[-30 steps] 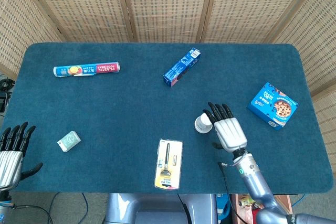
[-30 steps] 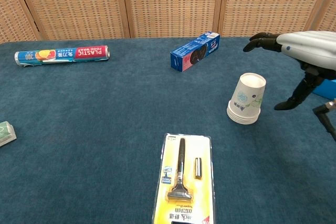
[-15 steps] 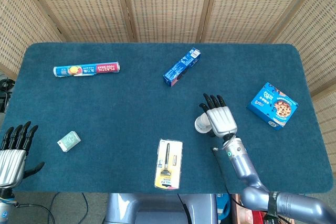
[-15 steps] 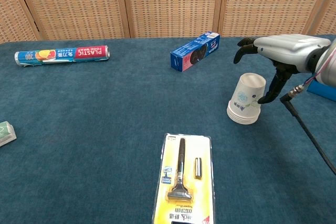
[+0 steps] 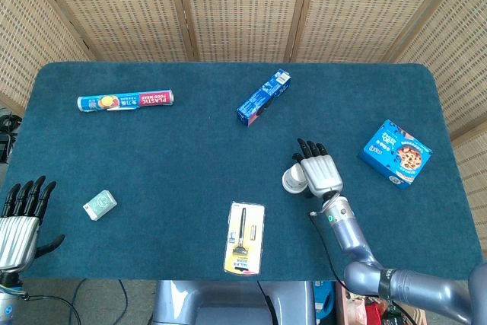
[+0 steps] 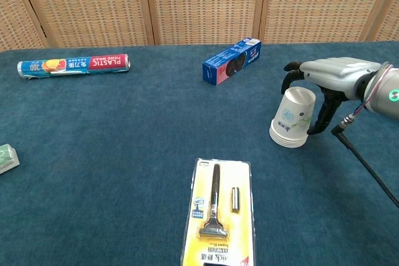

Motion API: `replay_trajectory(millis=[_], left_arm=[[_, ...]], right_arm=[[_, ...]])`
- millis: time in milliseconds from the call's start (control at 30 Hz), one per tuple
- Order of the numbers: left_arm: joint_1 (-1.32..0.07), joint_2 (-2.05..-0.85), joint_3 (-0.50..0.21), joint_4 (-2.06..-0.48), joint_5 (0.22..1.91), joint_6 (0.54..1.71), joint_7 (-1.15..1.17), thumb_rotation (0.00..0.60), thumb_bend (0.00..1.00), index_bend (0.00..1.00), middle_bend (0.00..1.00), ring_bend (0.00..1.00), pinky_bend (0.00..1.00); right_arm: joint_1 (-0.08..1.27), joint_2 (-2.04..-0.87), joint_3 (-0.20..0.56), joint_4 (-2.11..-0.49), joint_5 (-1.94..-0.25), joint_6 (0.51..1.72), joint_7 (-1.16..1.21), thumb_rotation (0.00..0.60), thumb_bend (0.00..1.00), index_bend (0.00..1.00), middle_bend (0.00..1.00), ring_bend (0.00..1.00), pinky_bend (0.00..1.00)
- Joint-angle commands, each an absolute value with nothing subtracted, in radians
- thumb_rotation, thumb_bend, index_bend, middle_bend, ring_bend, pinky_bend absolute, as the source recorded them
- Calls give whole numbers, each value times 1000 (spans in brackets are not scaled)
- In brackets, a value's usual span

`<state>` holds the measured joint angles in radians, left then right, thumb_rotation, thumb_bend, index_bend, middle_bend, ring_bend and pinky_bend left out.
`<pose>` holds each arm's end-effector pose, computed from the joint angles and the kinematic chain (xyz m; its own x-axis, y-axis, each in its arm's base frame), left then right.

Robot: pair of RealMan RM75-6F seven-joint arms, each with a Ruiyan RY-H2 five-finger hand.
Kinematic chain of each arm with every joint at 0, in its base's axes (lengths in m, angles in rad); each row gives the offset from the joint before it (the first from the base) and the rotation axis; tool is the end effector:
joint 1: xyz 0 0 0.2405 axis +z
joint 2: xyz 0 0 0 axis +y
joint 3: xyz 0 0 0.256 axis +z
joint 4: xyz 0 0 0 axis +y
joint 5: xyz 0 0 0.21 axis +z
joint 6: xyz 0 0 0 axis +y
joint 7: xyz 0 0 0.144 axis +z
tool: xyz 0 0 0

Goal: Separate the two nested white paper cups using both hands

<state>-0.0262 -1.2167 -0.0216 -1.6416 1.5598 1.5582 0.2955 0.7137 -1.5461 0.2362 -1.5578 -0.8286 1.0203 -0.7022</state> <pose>-0.2958 0.1563 0.1293 0.5465 -0.0201 0.8372 0.8372 -0.0103 -0.5468 -0.1626 -0.3451 -0.0061 0.5430 -0.2692 0.7954 -0.8391 -0.2097 0.5019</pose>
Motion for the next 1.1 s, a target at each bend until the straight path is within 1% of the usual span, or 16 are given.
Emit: replay_trajectory(millis=[33, 100, 200, 300, 367, 500, 667, 767, 833, 900, 933, 1033, 1100], left_arm=[[-26, -1217, -22, -1644, 1561, 1562, 298, 600, 141, 0, 0, 0, 0], [-26, -1218, -24, -1642, 1562, 1566, 299, 600, 141, 0, 0, 0, 0], [-25, -1218, -23, -1641, 1562, 1567, 298, 600, 141, 0, 0, 0, 0], [-24, -1218, -22, -1639, 1568, 1573, 294, 600, 141, 0, 0, 0, 0], [-24, -1218, -21, -1638, 1569, 1573, 295, 600, 141, 0, 0, 0, 0], [-24, -1220, -18, -1636, 1572, 1572, 295, 600, 142, 0, 0, 0, 0], [-25, -1221, -17, -1636, 1581, 1578, 293, 600, 141, 0, 0, 0, 0], [-25, -1222, -18, -1634, 1585, 1581, 287, 600, 142, 0, 0, 0, 0], [-26, -1222, -17, -1633, 1584, 1579, 286, 600, 142, 0, 0, 0, 0], [-27, -1223, -16, -1633, 1584, 1576, 286, 600, 141, 0, 0, 0, 0], [-29, -1224, -14, -1635, 1586, 1572, 284, 600, 141, 0, 0, 0, 0], [-35, -1224, -16, -1642, 1582, 1562, 272, 600, 141, 0, 0, 0, 0], [-38, -1222, -18, -1648, 1580, 1558, 267, 600, 141, 0, 0, 0, 0]], right_arm=[[718, -1554, 229, -1554, -825, 1032, -704, 600, 109, 304, 115, 0, 185], [720, -1563, 224, -1554, -823, 1039, -702, 600, 116, 327, 136, 0, 209], [725, -1582, 215, -1534, -828, 1051, -700, 600, 141, 380, 179, 13, 273], [726, -1602, 208, -1502, -845, 1066, -688, 600, 185, 467, 263, 101, 384], [726, -1607, 205, -1490, -848, 1067, -684, 600, 206, 527, 339, 183, 462], [725, -1612, 199, -1473, -858, 1067, -670, 600, 224, 610, 438, 292, 547], [715, -1612, 192, -1475, -921, 1091, -624, 600, 236, 698, 559, 411, 646], [709, -1607, 192, -1482, -962, 1110, -596, 600, 239, 749, 617, 468, 690], [703, -1601, 195, -1493, -985, 1123, -575, 600, 241, 765, 633, 485, 698], [699, -1587, 201, -1512, -995, 1131, -561, 600, 243, 774, 642, 495, 704], [690, -1568, 217, -1546, -998, 1148, -541, 600, 244, 780, 647, 501, 708], [678, -1549, 240, -1582, -996, 1160, -499, 600, 246, 788, 656, 509, 719], [674, -1542, 251, -1600, -986, 1153, -471, 600, 246, 790, 656, 510, 721]])
